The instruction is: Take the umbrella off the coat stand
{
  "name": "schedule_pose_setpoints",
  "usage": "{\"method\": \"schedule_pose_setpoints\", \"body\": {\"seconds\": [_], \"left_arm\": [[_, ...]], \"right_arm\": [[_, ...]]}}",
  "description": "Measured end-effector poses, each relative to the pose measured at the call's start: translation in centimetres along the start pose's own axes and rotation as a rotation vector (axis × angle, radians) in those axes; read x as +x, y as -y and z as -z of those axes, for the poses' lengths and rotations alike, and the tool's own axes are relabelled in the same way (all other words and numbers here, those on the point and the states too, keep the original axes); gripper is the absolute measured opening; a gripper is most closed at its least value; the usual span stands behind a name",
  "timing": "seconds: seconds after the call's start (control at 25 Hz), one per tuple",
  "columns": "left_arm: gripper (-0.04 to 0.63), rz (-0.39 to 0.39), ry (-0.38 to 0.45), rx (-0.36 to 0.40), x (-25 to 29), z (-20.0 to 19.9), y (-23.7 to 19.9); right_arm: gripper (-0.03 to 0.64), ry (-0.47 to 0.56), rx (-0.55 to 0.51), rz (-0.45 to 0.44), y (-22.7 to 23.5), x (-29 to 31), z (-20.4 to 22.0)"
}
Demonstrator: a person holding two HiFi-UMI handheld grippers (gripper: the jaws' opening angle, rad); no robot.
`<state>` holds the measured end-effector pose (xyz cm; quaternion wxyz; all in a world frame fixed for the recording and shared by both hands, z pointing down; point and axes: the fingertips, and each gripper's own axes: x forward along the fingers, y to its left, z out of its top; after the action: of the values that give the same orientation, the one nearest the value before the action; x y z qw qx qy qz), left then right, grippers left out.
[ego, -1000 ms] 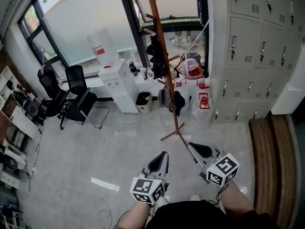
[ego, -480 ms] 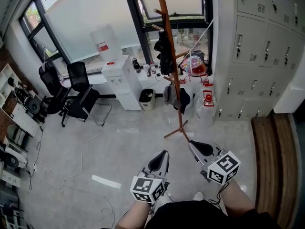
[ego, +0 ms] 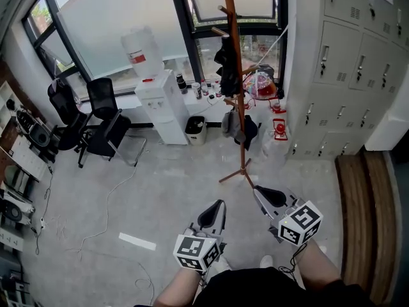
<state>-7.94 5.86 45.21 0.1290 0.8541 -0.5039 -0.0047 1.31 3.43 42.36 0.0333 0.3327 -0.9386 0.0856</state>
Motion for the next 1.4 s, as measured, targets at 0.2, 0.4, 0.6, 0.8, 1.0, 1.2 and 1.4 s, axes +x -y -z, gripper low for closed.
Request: {"method": "schedule_pose_setpoints", "body": {"seconds": [0.2, 0.4, 0.6, 0.8, 1.0, 1.2, 1.4], "left_arm": [[0.023, 0.010, 0.006, -0.010, -0.6, -0.2, -1.6], [0.023, 0.026, 0.011, -0.016, -1.3, -0.2, -3.3], [0.023, 0.041, 0.007, -0.015, -2.3, -0.6, -5.4], [0.023, 0.054, 0.009, -0.007, -3.3, -1.1, -7.7], [0.023, 0.064, 0.015, 0.003, -4.1, -1.7, -9.1], [0.023, 0.071, 0.019, 0.003, -3.9, -1.9, -9.7], [0.023, 0.074, 0.018, 0.006, -2.9, -2.0, -10.0]], "right_arm": [[0.054, -0.003, -0.006, 0.009, -0.9, 1.4, -0.1], [0.054, -0.003, -0.015, 0.025, -2.0, 2.9, -0.3], [0.054, 0.003, -0.017, 0.034, -3.2, 5.1, -0.6], [0.054, 0.013, -0.022, 0.047, -4.6, 7.2, -0.9], [0.054, 0.020, -0.020, 0.057, -5.7, 8.5, -1.0], [0.054, 0.017, -0.019, 0.064, -5.5, 9.1, -0.9], [0.054, 0.018, -0.027, 0.073, -4.2, 9.5, -1.2]]}}
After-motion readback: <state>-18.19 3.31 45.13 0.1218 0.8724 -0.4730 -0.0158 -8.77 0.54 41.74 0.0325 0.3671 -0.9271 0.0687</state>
